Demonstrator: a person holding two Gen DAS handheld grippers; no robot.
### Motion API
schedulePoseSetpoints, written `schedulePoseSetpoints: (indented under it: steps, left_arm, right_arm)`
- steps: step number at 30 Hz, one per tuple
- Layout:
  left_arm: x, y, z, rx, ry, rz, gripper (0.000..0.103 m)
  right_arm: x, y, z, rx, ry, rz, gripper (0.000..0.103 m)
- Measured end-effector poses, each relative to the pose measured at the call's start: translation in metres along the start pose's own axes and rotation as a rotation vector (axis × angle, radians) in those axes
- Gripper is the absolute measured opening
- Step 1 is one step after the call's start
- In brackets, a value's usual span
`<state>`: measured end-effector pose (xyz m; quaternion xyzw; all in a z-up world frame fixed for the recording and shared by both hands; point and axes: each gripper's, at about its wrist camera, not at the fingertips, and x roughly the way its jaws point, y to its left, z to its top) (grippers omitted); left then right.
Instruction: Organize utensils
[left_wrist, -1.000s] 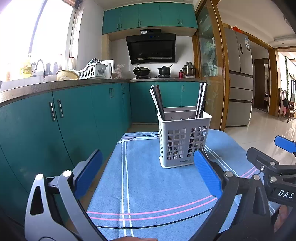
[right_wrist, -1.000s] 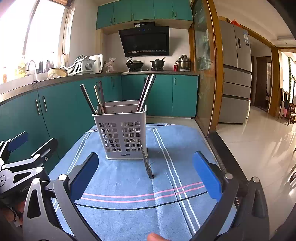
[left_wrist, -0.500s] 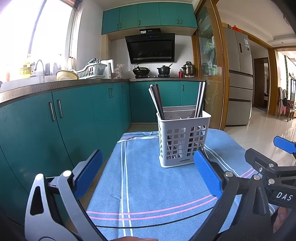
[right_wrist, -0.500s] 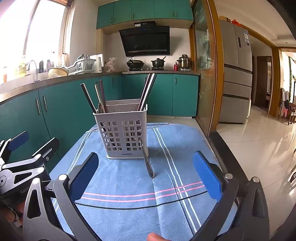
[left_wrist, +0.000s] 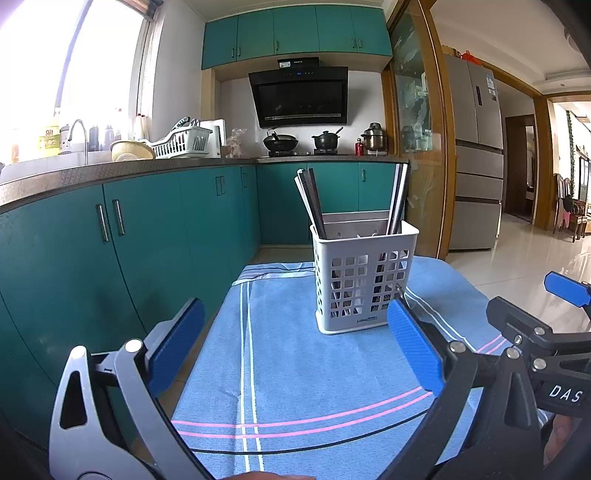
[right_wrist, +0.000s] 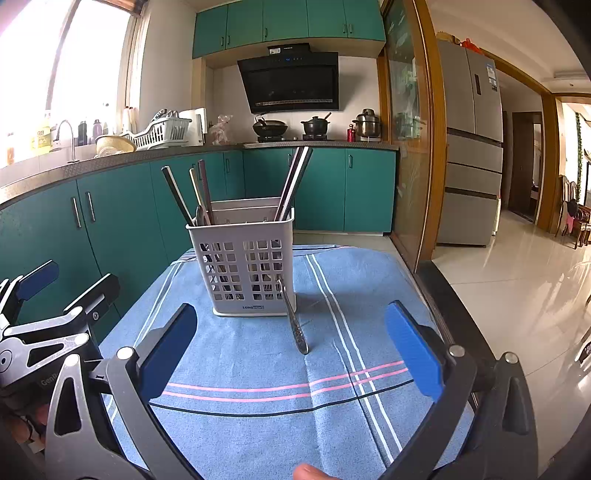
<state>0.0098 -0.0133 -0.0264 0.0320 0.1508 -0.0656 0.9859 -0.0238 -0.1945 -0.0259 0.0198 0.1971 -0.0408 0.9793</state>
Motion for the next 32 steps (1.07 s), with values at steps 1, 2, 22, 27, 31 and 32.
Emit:
schedulePoseSetpoints:
  steps: [1, 2, 22, 27, 31, 32]
  left_arm:
    - [0.0001, -0.0003, -0.0003, 0.000, 0.001, 0.001, 0.098]
    - [0.0000, -0.0003, -0.0001, 0.000, 0.002, -0.001, 0.098]
    - [-0.0009, -0.0003, -0.0004, 0.004, 0.004, -0.008, 0.098]
    - [0.0001, 0.0009, -0.0002, 0.001, 0.008, -0.008, 0.098]
    - [0.0000, 0.0012, -0.0001, 0.000, 0.008, -0.009, 0.099]
    - [-0.0002, 0.0011, -0.0001, -0.001, 0.007, -0.008, 0.099]
  right_arm:
    - [-0.0003, 0.0003, -0.0001, -0.001, 0.001, 0.001, 0.100]
    - [-0.0006, 0.0001, -0.0001, -0.002, 0.001, 0.001, 0.100]
    - [0.0009, -0.0020, -0.0012, 0.001, 0.007, 0.004, 0.100]
    - [0.0011, -0.0026, -0.0015, 0.003, 0.009, 0.006, 0.100]
    - [0.0014, -0.0030, -0.0017, 0.003, 0.011, 0.009, 0.100]
    - [0.0015, -0.0029, -0.0017, 0.003, 0.010, 0.009, 0.100]
